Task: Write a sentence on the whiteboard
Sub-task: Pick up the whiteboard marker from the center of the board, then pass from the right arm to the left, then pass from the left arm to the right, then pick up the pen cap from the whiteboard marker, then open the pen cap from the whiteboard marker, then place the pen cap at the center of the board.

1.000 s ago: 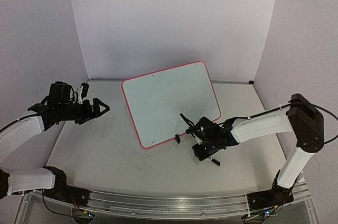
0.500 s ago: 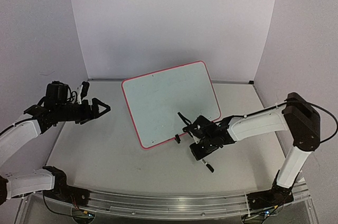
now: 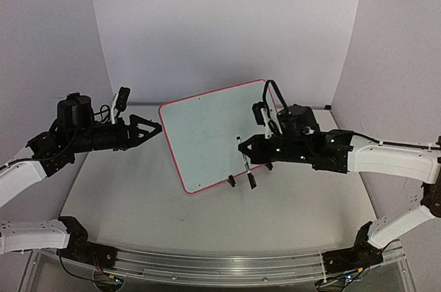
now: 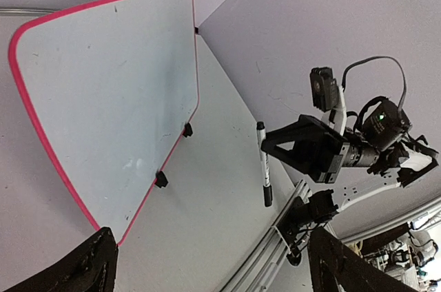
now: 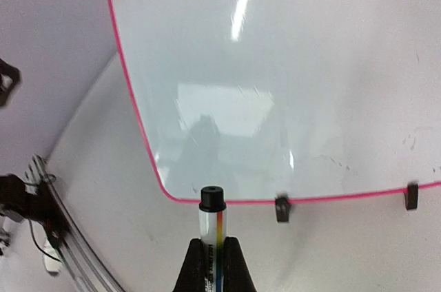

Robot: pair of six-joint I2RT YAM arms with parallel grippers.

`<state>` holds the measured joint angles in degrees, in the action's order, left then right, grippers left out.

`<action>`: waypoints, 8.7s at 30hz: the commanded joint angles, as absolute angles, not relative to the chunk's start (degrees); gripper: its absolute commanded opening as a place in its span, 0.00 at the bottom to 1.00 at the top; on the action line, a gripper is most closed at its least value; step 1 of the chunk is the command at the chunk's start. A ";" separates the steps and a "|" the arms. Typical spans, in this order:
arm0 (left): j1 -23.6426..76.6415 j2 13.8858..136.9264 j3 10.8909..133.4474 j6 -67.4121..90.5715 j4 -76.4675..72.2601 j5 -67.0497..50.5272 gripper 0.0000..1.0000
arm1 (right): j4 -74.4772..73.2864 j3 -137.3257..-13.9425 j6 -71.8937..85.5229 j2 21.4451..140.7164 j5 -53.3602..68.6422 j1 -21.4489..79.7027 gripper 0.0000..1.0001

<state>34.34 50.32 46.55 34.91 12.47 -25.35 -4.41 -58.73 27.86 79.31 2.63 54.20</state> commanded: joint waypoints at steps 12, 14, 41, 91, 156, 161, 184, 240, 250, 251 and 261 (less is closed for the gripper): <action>54.03 72.93 54.49 40.85 -20.99 -25.46 0.94 | 30.41 -62.52 41.13 80.67 1.58 57.53 0.00; 54.32 74.01 54.56 41.15 -21.67 -25.76 0.84 | 31.52 -62.25 41.36 80.40 0.77 57.58 0.00; 55.13 72.47 55.19 35.67 -9.47 -25.93 0.00 | 17.49 -60.23 36.75 74.22 -6.84 57.61 0.62; 54.67 91.52 83.80 -12.31 48.90 -55.86 0.00 | -36.81 -80.53 11.89 86.44 58.23 49.92 0.62; 53.97 85.75 76.96 -10.89 43.81 -58.12 0.00 | -35.32 -78.62 9.02 84.74 61.41 47.39 0.00; 53.93 85.09 77.11 -13.02 47.49 -57.58 0.00 | -35.78 -77.93 7.75 82.93 67.94 42.81 0.00; 39.22 61.86 45.15 25.25 29.13 -9.81 0.00 | -32.58 -69.96 10.34 69.71 46.10 34.72 0.00; 35.60 76.65 39.69 27.95 23.79 -7.81 0.81 | -18.63 -56.69 15.56 64.77 30.01 40.10 0.00; 34.99 70.98 42.22 27.48 28.16 -5.13 0.88 | -18.57 -57.09 15.77 64.99 28.36 41.27 0.00; 34.63 69.62 43.24 26.97 29.73 -5.19 0.88 | -18.55 -57.37 15.75 65.15 27.72 41.69 0.00; 23.10 68.88 59.37 13.69 39.96 -20.29 0.89 | -9.06 -59.24 16.23 71.95 23.79 48.20 0.00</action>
<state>28.46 68.53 52.66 21.60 35.84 -10.75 -16.59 -56.58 15.72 68.31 26.27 46.20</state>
